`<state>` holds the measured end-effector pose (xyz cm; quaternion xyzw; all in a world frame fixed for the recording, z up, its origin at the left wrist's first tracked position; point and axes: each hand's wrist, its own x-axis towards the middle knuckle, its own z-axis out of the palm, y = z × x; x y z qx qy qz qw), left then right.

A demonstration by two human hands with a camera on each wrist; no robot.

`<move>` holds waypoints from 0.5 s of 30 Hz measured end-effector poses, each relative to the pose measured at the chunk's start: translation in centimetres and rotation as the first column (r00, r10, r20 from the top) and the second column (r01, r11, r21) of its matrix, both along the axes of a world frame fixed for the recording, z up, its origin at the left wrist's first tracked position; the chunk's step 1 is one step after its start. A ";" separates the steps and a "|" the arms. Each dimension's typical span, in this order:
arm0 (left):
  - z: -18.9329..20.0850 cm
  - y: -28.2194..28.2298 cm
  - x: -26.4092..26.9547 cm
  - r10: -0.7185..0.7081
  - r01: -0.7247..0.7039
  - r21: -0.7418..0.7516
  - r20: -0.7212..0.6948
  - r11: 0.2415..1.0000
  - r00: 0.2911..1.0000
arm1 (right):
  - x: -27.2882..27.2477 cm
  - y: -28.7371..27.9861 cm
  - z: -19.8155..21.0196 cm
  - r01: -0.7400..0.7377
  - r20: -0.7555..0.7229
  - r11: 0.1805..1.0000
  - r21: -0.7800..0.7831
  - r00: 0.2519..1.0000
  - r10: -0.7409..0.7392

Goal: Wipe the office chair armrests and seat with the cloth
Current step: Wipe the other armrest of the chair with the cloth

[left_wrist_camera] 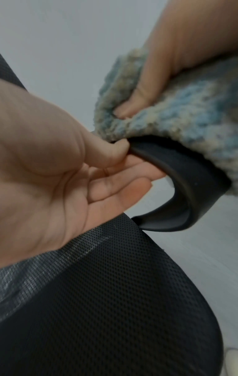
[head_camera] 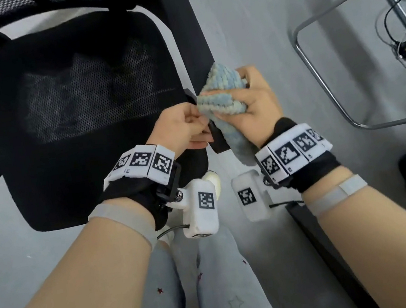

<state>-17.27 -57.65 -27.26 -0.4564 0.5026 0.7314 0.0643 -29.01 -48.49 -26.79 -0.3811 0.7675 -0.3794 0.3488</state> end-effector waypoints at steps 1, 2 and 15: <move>0.0 0.1 0.1 0.003 -0.003 0.021 0.004 1.000 1.000 | -0.5 -0.9 0.2 -0.055 -0.032 0.998 0.035 0.998 0.057; 0.0 0.2 0.3 -0.003 0.002 0.037 0.010 0.999 1.000 | -0.9 -1.7 0.2 -0.091 -0.052 0.993 0.074 0.994 0.095; 0.0 -0.7 0.4 -0.095 0.094 0.087 0.008 0.992 0.995 | -5.1 -12.7 0.0 -0.165 -0.137 0.962 0.219 0.970 0.198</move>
